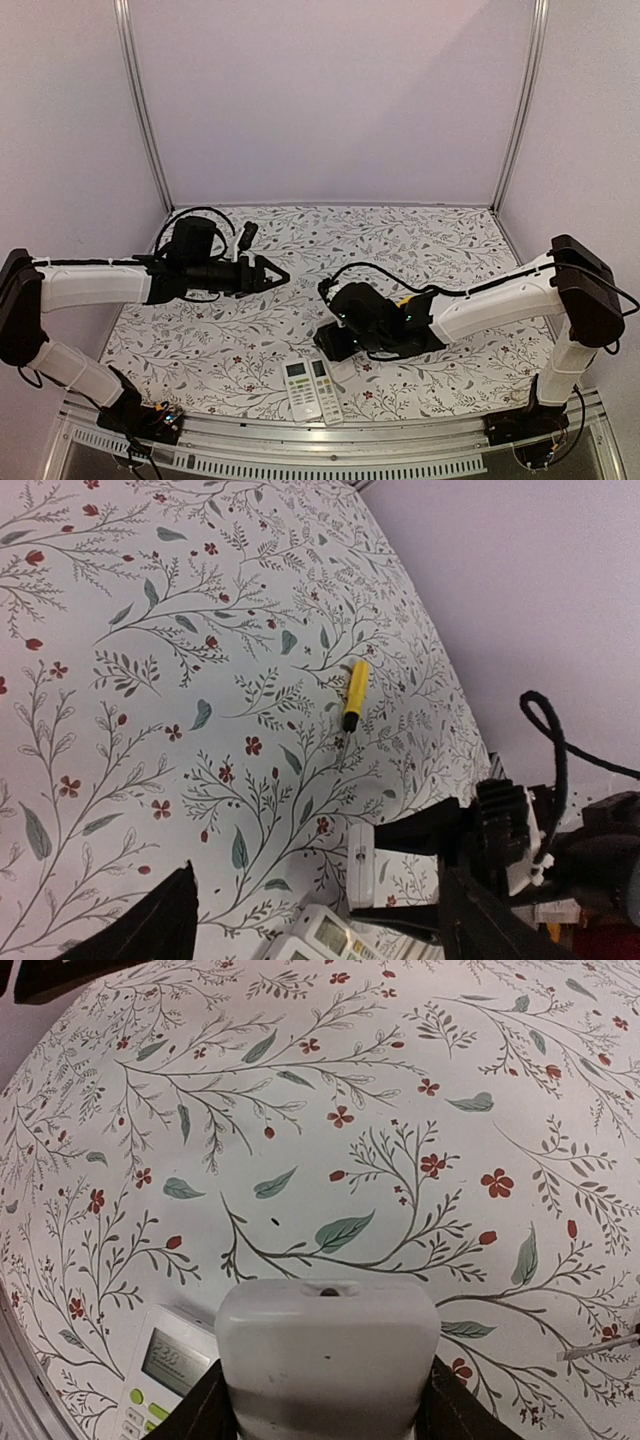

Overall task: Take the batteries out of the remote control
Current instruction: Pass from the right arm to the left

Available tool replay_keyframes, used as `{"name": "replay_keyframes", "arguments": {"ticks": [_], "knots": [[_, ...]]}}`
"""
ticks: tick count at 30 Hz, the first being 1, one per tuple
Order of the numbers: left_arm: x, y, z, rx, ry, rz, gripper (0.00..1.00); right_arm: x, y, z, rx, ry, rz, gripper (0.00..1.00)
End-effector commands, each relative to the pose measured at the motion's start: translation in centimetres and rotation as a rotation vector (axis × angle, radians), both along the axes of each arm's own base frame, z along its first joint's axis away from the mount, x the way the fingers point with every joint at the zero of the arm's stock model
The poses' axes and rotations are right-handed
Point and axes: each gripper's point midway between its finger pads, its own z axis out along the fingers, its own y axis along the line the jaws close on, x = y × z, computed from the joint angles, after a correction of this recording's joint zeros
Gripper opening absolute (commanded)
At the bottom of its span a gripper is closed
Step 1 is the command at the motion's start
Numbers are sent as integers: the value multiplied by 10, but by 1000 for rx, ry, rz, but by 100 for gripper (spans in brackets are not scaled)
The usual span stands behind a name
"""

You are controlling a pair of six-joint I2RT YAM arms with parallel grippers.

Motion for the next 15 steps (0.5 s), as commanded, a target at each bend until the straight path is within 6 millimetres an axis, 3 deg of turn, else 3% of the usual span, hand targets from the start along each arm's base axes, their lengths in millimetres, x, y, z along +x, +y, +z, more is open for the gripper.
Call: {"name": "replay_keyframes", "arguments": {"ticks": [1,7,15], "knots": [[-4,-14,-6,-30,33,-51,79,-5,8,19,58,-44,59,55],[-18,-30,-24,-46,115,-136,72,-6,10,31,79,-88,79,55],[-38,-58,-29,-106,187,-247,66,-6,12,29,59,-100,89,55]]}}
